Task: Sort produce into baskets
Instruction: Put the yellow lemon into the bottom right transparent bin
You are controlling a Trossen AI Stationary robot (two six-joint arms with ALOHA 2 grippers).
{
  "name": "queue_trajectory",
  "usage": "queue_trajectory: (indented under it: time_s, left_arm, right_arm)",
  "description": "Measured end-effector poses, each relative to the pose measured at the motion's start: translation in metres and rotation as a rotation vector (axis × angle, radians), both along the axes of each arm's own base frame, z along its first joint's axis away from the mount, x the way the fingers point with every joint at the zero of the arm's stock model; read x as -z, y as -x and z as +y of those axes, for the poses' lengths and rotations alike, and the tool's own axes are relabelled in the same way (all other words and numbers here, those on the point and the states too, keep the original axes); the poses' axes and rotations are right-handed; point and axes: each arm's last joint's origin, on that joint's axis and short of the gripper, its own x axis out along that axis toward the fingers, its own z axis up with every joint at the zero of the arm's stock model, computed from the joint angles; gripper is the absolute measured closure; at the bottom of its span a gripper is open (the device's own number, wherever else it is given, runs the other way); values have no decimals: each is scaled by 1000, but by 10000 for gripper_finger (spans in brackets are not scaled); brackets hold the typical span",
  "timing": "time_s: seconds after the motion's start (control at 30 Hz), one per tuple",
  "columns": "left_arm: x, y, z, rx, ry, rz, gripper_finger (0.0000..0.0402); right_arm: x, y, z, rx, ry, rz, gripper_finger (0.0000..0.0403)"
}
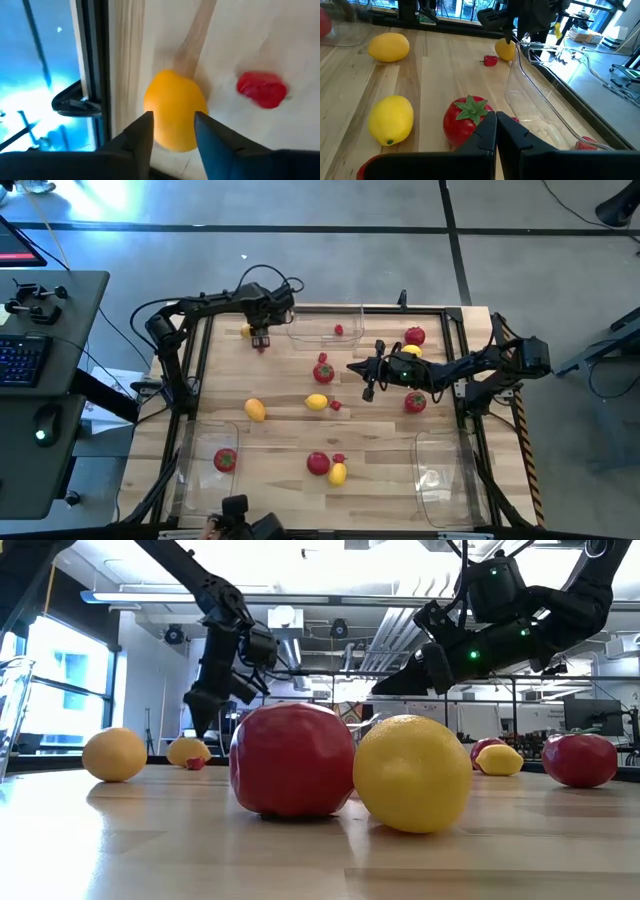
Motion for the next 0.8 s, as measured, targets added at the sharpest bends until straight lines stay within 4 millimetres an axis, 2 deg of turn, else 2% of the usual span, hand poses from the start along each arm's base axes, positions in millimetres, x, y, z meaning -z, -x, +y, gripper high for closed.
queue_trajectory:
  time_s: [0.13,0.27,0.37,0.6,0.7,0.8]
  left_arm:
    - [-3,-2,0,-66,14,-61,305]
    - [-3,-1,-1,-144,7,-70,292]
    - [-3,-2,-2,-199,-13,-86,256]
    - [-1,-3,-2,-301,-77,-96,137]
    - [5,-4,-1,-310,-83,-73,109]
    - [14,-2,4,-340,-87,-45,102]
  right_arm:
    - [0,0,0,0,0,0,402]
    - [0,0,0,0,0,0,402]
    - [0,0,0,0,0,0,402]
    - [0,0,0,0,0,0,402]
    - [0,0,0,0,0,0,402]
    - [0,0,0,0,0,0,402]
